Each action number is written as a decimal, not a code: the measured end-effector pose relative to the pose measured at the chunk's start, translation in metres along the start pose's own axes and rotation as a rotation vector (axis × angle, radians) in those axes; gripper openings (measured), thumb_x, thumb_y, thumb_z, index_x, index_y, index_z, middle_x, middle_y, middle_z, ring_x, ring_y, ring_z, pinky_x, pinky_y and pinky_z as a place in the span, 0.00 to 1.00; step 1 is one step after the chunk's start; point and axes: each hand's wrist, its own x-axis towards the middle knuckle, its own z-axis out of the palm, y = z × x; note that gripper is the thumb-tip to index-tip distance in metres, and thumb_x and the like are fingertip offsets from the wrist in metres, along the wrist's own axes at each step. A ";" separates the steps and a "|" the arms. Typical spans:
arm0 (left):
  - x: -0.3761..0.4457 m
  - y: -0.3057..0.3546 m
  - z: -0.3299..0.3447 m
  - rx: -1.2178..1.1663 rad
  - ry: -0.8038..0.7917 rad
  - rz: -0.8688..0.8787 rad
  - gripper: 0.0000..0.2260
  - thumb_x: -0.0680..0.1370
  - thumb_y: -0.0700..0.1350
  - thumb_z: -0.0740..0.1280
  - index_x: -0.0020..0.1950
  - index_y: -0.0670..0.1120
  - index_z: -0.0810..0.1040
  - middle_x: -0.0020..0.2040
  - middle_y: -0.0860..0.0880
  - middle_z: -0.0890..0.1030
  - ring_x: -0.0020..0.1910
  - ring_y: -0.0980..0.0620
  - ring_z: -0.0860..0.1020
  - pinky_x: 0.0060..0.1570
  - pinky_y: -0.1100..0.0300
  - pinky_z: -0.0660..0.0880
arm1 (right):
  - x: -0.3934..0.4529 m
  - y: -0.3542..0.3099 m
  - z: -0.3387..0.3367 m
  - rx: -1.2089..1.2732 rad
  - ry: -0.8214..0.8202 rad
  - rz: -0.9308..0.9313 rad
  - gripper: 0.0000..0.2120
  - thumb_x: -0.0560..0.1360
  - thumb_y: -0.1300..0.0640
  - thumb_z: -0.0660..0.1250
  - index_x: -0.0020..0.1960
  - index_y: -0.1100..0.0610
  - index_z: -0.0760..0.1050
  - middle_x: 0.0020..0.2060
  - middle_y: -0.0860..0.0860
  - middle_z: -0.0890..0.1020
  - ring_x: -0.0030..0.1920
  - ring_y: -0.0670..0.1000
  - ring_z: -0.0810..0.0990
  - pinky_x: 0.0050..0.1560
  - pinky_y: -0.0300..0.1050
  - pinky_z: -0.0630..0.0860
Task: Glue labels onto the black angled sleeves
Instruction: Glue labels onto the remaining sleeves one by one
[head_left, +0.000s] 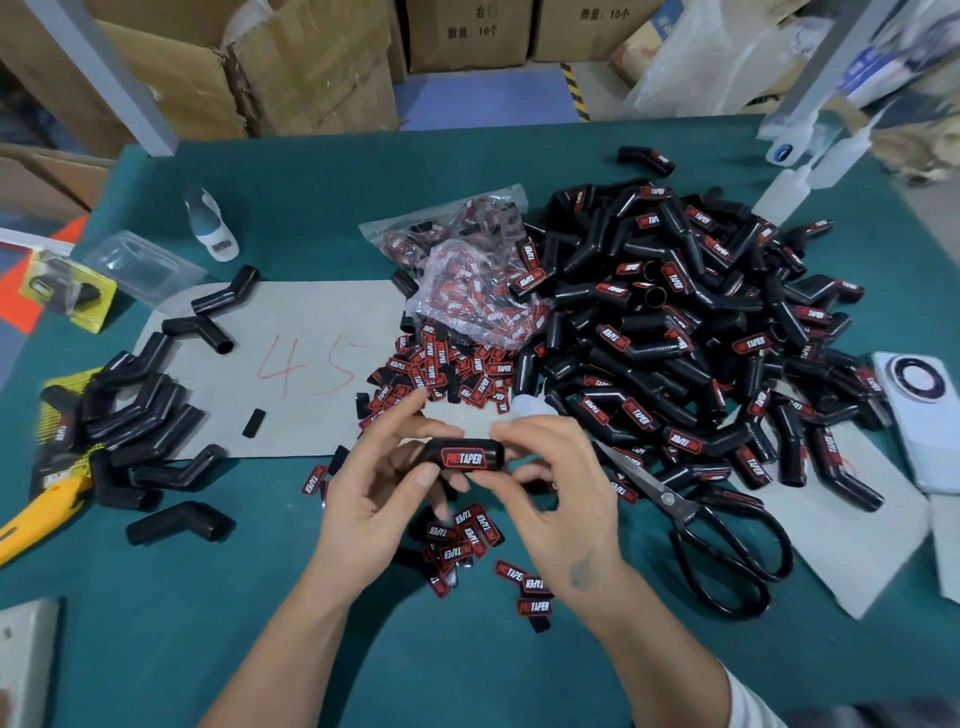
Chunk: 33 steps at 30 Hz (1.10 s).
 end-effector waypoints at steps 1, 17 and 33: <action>0.000 -0.001 -0.001 -0.003 0.001 0.003 0.24 0.86 0.48 0.66 0.81 0.48 0.68 0.65 0.40 0.80 0.48 0.41 0.83 0.39 0.54 0.82 | 0.001 0.000 -0.003 -0.036 -0.003 -0.077 0.13 0.79 0.57 0.73 0.63 0.51 0.79 0.56 0.45 0.77 0.55 0.42 0.80 0.51 0.38 0.79; 0.010 -0.007 -0.011 0.280 0.146 -0.085 0.14 0.86 0.44 0.60 0.64 0.51 0.84 0.57 0.43 0.80 0.54 0.43 0.80 0.48 0.56 0.79 | 0.052 0.067 -0.075 -0.760 0.280 0.240 0.10 0.79 0.51 0.73 0.60 0.48 0.82 0.55 0.45 0.80 0.58 0.51 0.77 0.52 0.57 0.79; 0.020 -0.001 -0.103 1.350 0.534 -0.129 0.14 0.78 0.33 0.70 0.59 0.46 0.85 0.61 0.46 0.80 0.63 0.39 0.75 0.63 0.44 0.71 | 0.029 0.045 -0.065 -0.333 -0.351 0.345 0.36 0.80 0.68 0.63 0.80 0.39 0.63 0.65 0.33 0.76 0.56 0.39 0.75 0.56 0.37 0.71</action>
